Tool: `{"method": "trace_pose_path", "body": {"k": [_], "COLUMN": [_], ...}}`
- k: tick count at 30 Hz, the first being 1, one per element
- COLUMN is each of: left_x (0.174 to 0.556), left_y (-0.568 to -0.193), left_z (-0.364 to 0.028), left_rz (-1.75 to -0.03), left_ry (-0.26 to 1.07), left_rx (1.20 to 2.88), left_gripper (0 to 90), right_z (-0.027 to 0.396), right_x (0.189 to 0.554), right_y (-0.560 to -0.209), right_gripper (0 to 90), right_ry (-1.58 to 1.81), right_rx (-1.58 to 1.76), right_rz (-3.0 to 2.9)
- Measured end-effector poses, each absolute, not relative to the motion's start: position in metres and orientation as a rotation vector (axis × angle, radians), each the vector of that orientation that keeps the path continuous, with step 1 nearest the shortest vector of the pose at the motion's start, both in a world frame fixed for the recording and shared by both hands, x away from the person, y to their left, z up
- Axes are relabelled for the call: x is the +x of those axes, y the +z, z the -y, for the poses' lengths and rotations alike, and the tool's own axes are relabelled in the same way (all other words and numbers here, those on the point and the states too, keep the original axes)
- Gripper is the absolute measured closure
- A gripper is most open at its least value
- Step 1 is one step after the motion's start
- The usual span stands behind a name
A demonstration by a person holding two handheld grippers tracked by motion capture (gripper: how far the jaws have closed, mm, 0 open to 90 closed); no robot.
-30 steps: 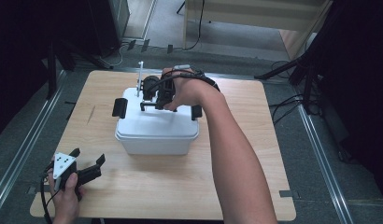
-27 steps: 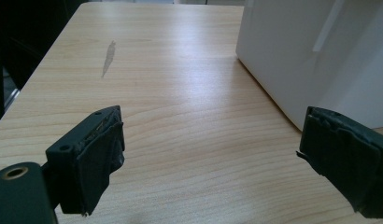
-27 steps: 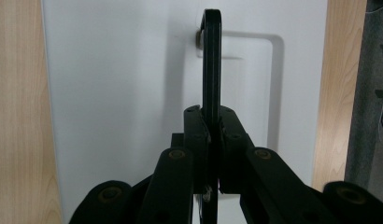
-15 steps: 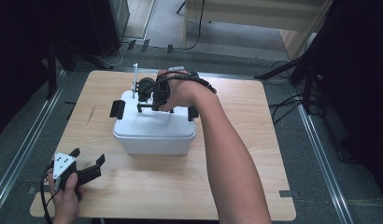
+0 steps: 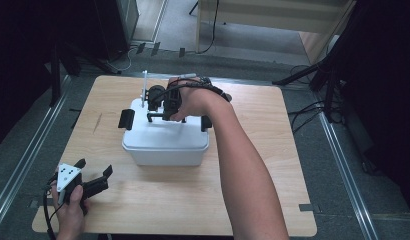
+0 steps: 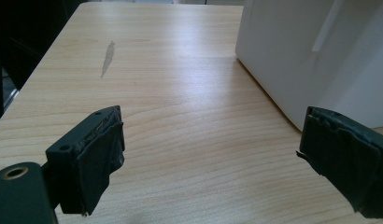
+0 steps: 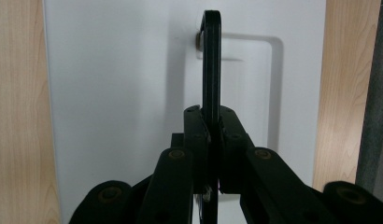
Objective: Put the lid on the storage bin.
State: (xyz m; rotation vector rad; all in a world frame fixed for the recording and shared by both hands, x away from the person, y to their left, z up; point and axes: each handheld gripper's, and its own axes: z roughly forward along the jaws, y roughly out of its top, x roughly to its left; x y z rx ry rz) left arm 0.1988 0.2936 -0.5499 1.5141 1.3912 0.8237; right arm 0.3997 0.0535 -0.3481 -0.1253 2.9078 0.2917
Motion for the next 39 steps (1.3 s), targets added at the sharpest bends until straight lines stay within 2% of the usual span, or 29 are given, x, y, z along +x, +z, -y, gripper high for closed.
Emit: {"method": "trace_pose_path", "body": {"k": [8,12,18,21,23,39], "left_x": [0.199,0.199,0.199,0.199,0.199,0.201], "left_y": [-0.55,-0.55,-0.55,-0.55,-0.55,-0.55], "left_z": [-0.294,-0.293,-0.293,-0.293,-0.293,-0.292], "left_rz": [-1.39,-1.389,-1.387,-1.388,-1.389,-1.39], "left_ry": [0.825,0.827,0.826,0.827,0.829,0.835], "left_rx": [1.518,1.52,1.526,1.523,1.523,1.531], "left_gripper": [7.1,7.1,7.1,7.1,7.1,7.1], "right_z": [-0.052,-0.05,-0.042,-0.037,-0.032,0.012], "right_x": [0.397,0.395,0.389,0.384,0.383,0.376], "right_y": [-0.348,-0.349,-0.349,-0.347,-0.345,-0.338], "right_gripper": [82.9,63.7,15.1,2.1,0.0,0.0], "right_ry": [0.297,0.303,0.287,0.24,0.251,0.251], "right_rx": [-0.134,-0.146,-0.065,-0.048,-0.03,0.045], "right_rz": [-2.911,-2.92,-2.925,-2.942,-2.964,-2.944]}}
